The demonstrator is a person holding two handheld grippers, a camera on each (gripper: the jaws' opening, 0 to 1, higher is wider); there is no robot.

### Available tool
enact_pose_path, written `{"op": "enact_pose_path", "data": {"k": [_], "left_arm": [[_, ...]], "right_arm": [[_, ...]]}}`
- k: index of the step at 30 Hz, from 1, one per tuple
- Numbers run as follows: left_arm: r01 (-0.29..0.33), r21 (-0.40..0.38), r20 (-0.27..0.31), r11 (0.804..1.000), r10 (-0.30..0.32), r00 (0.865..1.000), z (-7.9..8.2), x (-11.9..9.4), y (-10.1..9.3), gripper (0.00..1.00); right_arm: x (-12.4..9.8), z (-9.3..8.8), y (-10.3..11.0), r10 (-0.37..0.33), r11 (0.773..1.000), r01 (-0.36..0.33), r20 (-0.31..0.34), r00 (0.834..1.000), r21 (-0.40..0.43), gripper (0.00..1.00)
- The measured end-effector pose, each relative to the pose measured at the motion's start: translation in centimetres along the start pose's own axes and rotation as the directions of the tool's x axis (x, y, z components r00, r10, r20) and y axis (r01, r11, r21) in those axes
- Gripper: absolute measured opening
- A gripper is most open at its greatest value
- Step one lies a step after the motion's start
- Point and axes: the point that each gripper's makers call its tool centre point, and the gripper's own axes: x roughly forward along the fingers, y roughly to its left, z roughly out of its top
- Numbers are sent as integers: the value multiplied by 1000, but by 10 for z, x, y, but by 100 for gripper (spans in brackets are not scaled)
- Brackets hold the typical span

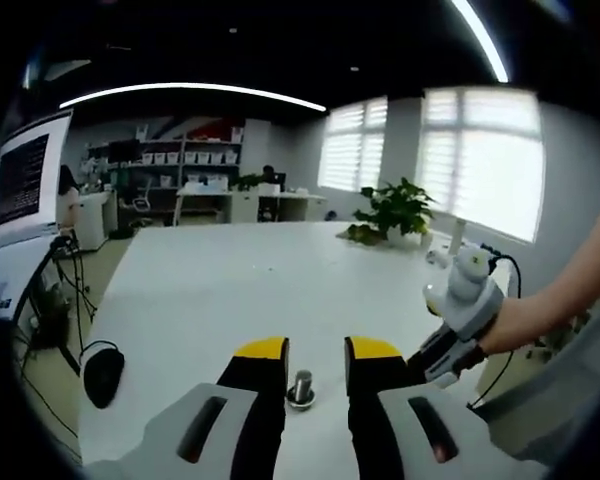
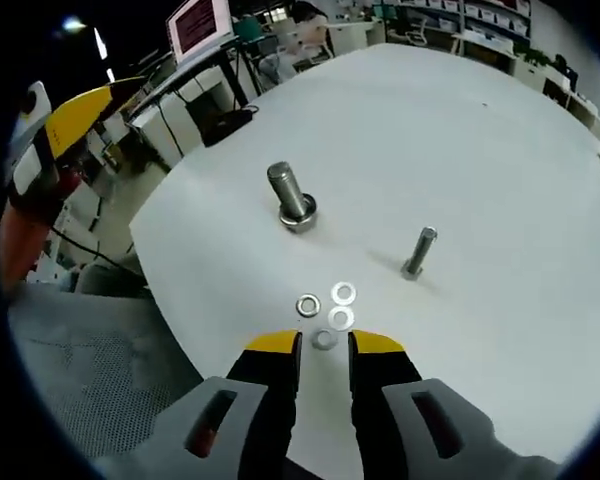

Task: Place the washer onto the threaded stud by aligning its center hole with the stud, sliding it down to the base, and recovering from edge contact or off-axis alignment until the washer reaches the visible bottom stop.

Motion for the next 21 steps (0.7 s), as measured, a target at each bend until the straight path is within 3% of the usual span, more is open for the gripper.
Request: {"op": "enact_pose_path", "data": {"k": [3, 21], "left_arm": [[-22, -11, 17, 1000, 22, 1000, 3, -5, 6, 21], [-16, 2, 13, 1000, 16, 1000, -1, 0, 3, 21]], "right_arm": [[2, 3, -3, -13, 1000, 13, -7, 1000, 1, 20], [9, -6, -11, -31, 999, 29, -68, 997, -31, 19]]}}
